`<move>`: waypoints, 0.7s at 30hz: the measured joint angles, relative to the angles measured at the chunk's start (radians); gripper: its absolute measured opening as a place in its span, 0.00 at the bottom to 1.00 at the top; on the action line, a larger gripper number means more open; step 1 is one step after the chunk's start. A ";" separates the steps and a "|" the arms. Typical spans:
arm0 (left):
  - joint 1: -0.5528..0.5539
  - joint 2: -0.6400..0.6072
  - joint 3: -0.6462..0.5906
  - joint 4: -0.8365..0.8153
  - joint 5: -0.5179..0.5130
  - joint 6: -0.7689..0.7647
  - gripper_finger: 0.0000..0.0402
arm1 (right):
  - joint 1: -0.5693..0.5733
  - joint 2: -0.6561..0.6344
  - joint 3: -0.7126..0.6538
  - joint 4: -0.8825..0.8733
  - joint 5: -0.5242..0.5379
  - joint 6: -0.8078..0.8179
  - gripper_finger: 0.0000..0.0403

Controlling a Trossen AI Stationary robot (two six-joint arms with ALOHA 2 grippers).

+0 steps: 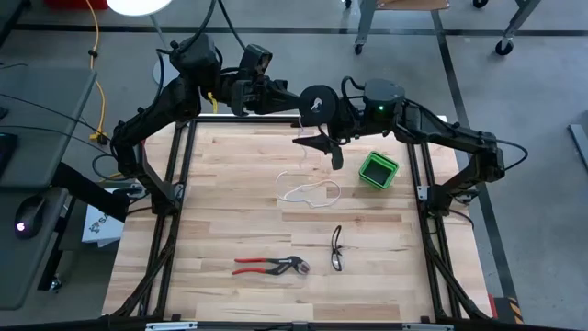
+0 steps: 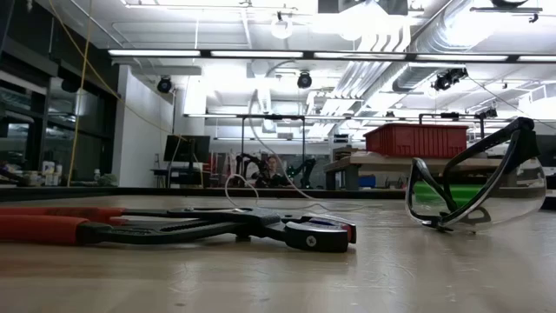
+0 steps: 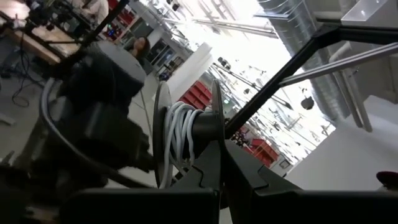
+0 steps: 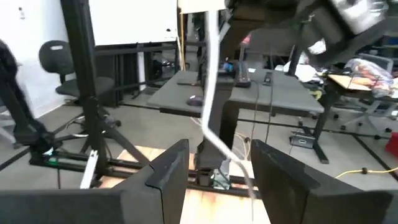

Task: Coil cords
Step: Coil the wire into the spool

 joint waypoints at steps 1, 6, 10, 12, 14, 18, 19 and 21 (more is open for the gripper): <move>0.003 0.000 0.000 0.009 -0.001 0.000 0.00 | 0.000 0.000 0.000 -0.006 -0.002 -0.002 0.41; 0.004 0.000 0.000 0.046 -0.002 0.000 0.00 | 0.000 0.000 0.000 -0.028 0.019 -0.003 0.41; 0.004 0.000 0.000 0.042 -0.001 0.000 0.00 | 0.000 0.000 0.000 -0.036 0.022 -0.003 0.39; 0.006 0.000 0.000 0.044 -0.001 0.000 0.00 | 0.000 0.000 0.000 -0.031 0.022 -0.003 0.35; 0.010 0.000 0.000 0.045 0.001 -0.001 0.00 | 0.000 0.000 0.000 -0.024 0.022 -0.004 0.30; 0.012 0.000 0.000 0.042 0.007 0.000 0.00 | 0.001 0.000 -0.001 -0.030 0.046 -0.023 0.17; 0.015 0.000 0.000 0.043 0.010 0.000 0.00 | 0.004 0.000 -0.001 -0.032 0.051 -0.028 0.12; 0.025 -0.006 0.000 0.035 0.016 0.002 0.00 | 0.005 -0.001 -0.001 -0.035 0.052 -0.031 0.03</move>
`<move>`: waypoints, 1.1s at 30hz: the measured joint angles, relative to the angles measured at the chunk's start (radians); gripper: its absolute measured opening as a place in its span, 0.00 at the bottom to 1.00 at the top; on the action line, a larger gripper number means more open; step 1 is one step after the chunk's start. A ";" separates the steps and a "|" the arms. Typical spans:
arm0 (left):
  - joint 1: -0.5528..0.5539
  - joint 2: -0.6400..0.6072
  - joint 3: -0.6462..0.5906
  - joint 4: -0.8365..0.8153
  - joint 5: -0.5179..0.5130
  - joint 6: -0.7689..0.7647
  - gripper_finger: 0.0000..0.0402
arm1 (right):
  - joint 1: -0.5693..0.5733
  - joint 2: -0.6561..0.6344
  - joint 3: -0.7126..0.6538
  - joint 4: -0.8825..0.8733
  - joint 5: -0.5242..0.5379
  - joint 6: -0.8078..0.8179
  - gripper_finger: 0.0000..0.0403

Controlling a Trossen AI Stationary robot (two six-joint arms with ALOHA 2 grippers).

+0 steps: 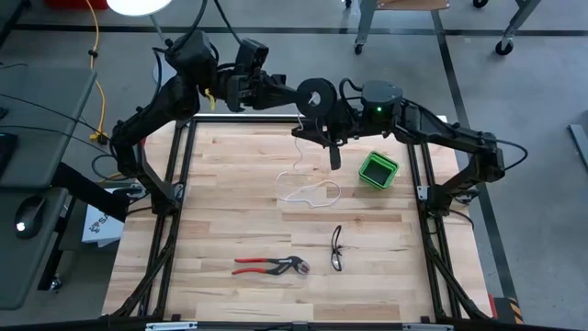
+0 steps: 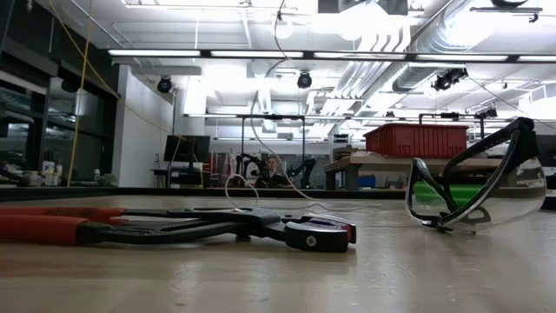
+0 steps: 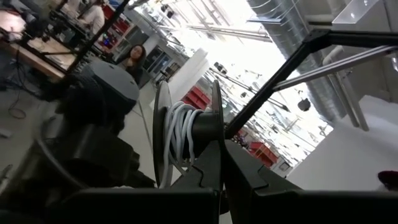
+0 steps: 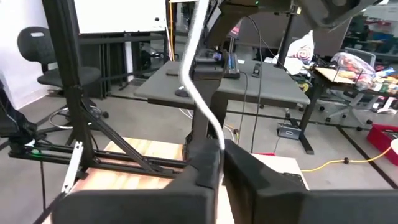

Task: Coil cords
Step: Coil the wire into the spool

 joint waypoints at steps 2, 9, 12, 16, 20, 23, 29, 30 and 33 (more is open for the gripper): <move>0.014 -0.007 0.000 -0.011 -0.002 0.025 0.00 | 0.002 -0.002 0.000 -0.008 -0.001 0.007 0.02; 0.080 -0.065 0.000 -0.191 -0.087 0.171 0.00 | 0.041 -0.009 0.000 -0.079 -0.031 0.051 0.00; 0.113 -0.091 0.000 -0.310 -0.094 0.199 0.00 | 0.058 -0.027 0.000 -0.115 -0.031 0.055 0.00; 0.126 -0.120 0.000 -0.440 -0.093 0.195 0.00 | 0.071 -0.057 0.006 -0.141 -0.034 0.061 0.00; 0.128 -0.132 0.000 -0.563 -0.073 0.163 0.00 | 0.074 -0.073 0.043 -0.193 -0.035 0.057 0.00; 0.123 -0.129 0.000 -0.635 0.010 0.116 0.00 | 0.072 -0.074 0.071 -0.240 -0.017 0.030 0.00; 0.080 -0.100 0.000 -0.679 0.131 0.050 0.00 | 0.054 -0.075 0.098 -0.242 0.018 -0.015 0.00; 0.071 -0.093 0.000 -0.676 0.151 0.040 0.00 | 0.049 -0.075 0.098 -0.245 0.019 -0.016 0.00; 0.038 -0.068 0.000 -0.620 0.192 0.002 0.00 | 0.037 -0.072 0.097 -0.247 0.023 -0.017 0.00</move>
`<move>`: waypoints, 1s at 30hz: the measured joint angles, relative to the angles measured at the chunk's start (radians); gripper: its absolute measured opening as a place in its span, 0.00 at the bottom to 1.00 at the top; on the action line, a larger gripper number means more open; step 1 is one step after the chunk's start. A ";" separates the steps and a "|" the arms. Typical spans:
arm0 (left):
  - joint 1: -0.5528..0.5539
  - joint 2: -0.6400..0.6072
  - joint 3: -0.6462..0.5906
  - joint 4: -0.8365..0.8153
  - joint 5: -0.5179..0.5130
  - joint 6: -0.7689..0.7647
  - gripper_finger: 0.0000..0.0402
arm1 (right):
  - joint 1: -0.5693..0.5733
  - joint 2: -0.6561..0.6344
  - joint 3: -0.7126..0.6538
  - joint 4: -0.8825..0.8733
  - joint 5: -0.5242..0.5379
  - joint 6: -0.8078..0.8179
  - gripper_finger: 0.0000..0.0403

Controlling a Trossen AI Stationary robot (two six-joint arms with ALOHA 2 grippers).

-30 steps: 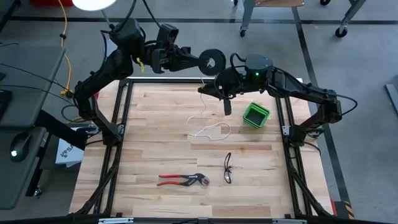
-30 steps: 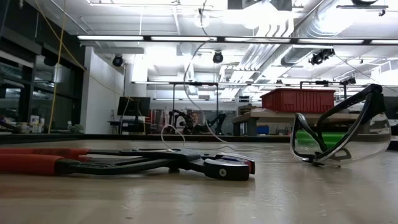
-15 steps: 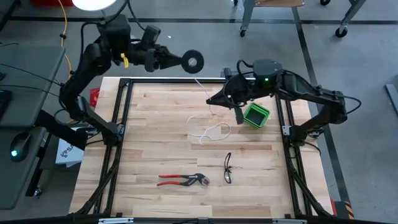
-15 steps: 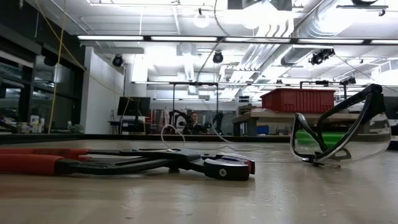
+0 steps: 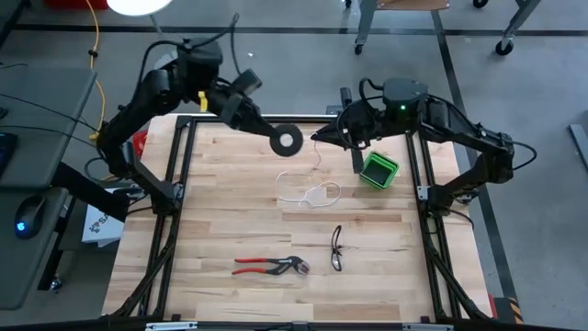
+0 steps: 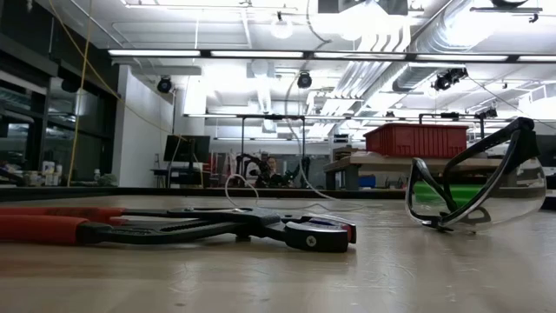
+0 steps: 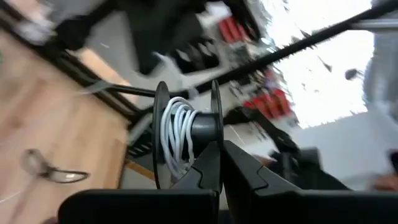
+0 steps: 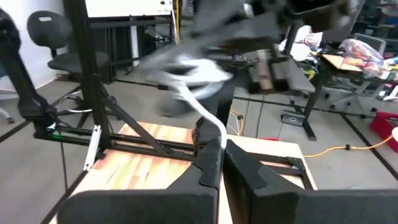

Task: Coil cords
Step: Coil the wire into the spool

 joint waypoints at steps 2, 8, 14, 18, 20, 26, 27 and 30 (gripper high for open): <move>-0.012 0.020 0.000 0.071 0.049 -0.033 0.00 | -0.005 -0.001 0.000 0.002 0.000 -0.004 0.00; -0.040 0.084 0.000 0.261 0.161 -0.184 0.00 | -0.005 -0.001 0.000 0.112 -0.019 -0.007 0.00; -0.074 0.165 0.000 0.484 0.241 -0.331 0.00 | -0.003 0.000 0.000 0.205 -0.055 -0.008 0.00; -0.076 0.214 0.000 0.758 0.255 -0.448 0.00 | 0.005 -0.001 0.000 0.214 -0.066 -0.004 0.00; -0.074 0.242 0.000 0.931 0.244 -0.512 0.00 | 0.013 0.000 0.000 0.221 -0.068 -0.012 0.00; -0.065 0.307 -0.002 1.263 0.162 -0.622 0.00 | 0.022 -0.013 -0.001 0.258 -0.032 -0.045 0.00; -0.065 0.310 -0.002 1.281 0.127 -0.600 0.00 | 0.022 -0.015 -0.001 0.273 -0.013 -0.040 0.00; -0.063 0.311 -0.002 1.372 0.043 -0.540 0.00 | 0.021 -0.023 0.000 0.327 0.000 -0.026 0.00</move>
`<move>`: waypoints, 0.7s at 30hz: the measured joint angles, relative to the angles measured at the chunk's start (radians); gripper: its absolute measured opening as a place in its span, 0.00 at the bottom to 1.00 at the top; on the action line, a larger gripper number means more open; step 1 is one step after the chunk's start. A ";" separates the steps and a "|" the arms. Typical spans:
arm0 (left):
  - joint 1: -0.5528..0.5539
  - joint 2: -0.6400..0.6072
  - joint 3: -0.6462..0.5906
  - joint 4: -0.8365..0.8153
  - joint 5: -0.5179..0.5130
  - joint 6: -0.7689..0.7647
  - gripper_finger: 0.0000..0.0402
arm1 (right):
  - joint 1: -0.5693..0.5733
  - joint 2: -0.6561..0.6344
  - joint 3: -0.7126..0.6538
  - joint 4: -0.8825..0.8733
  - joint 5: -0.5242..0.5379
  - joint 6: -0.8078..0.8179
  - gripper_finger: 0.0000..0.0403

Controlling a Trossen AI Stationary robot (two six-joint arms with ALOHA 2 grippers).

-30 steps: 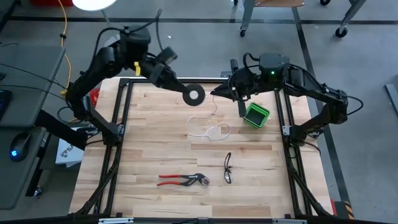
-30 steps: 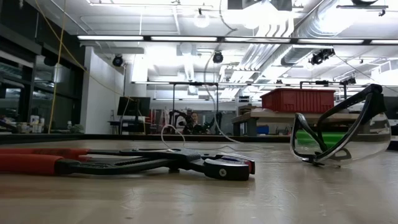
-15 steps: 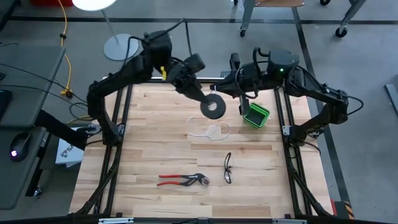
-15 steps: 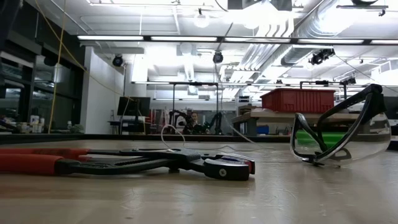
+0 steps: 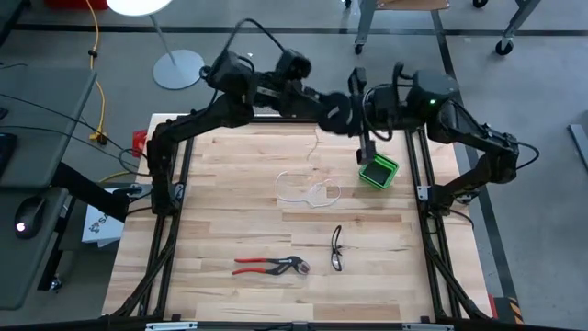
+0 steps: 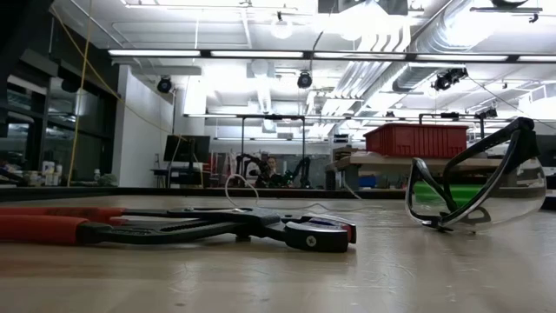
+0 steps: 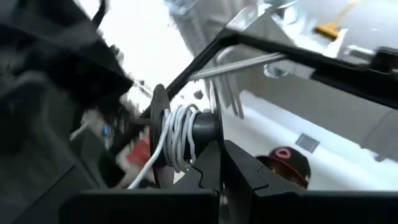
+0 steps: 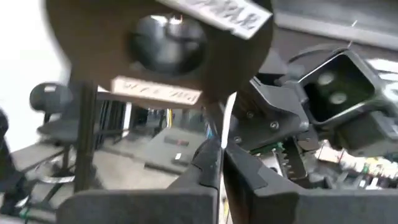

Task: Coil cords
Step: Coil the wire into the spool

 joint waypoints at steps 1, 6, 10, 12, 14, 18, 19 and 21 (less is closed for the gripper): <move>0.005 0.000 0.000 0.025 -0.020 0.016 0.00 | 0.000 0.000 0.001 0.010 0.002 0.002 0.01; 0.026 -0.003 0.001 0.099 -0.157 0.156 0.00 | 0.000 0.013 -0.002 0.006 0.001 0.042 0.14; 0.046 -0.005 0.003 0.117 -0.212 0.222 0.00 | 0.001 0.034 -0.002 0.010 0.053 0.052 0.31; 0.058 -0.002 0.002 0.132 -0.213 0.224 0.00 | 0.000 0.051 -0.002 0.010 0.072 0.051 0.38; 0.073 -0.006 0.002 0.149 -0.213 0.228 0.00 | 0.000 0.070 -0.002 0.006 0.069 0.052 0.41; 0.117 -0.035 0.002 0.161 -0.214 0.297 0.00 | 0.001 0.083 -0.003 0.004 0.066 0.079 0.40; 0.129 -0.044 0.002 0.160 -0.214 0.307 0.00 | 0.001 0.083 -0.002 0.005 0.064 0.079 0.37; 0.151 -0.060 0.002 0.154 -0.210 0.326 0.00 | 0.001 0.083 -0.002 0.005 0.064 0.075 0.29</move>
